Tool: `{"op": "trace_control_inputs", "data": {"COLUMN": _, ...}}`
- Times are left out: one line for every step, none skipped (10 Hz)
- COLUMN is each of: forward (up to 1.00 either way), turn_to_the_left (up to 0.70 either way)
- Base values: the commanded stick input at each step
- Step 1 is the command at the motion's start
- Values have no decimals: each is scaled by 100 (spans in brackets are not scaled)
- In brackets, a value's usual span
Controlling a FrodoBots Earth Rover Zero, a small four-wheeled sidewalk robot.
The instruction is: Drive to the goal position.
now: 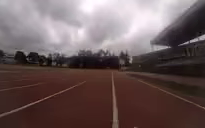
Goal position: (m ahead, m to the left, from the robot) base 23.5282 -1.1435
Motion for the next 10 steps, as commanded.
{"op": "trace_control_inputs", "data": {"forward": 70, "turn_to_the_left": 0}}
{"op": "trace_control_inputs", "data": {"forward": 70, "turn_to_the_left": 0}}
{"op": "trace_control_inputs", "data": {"forward": 70, "turn_to_the_left": 0}}
{"op": "trace_control_inputs", "data": {"forward": 70, "turn_to_the_left": 0}}
{"op": "trace_control_inputs", "data": {"forward": 70, "turn_to_the_left": 0}}
{"op": "trace_control_inputs", "data": {"forward": 70, "turn_to_the_left": 0}}
{"op": "trace_control_inputs", "data": {"forward": 70, "turn_to_the_left": 0}}
{"op": "trace_control_inputs", "data": {"forward": 70, "turn_to_the_left": 0}}
{"op": "trace_control_inputs", "data": {"forward": 70, "turn_to_the_left": 0}}
{"op": "trace_control_inputs", "data": {"forward": 70, "turn_to_the_left": 0}}
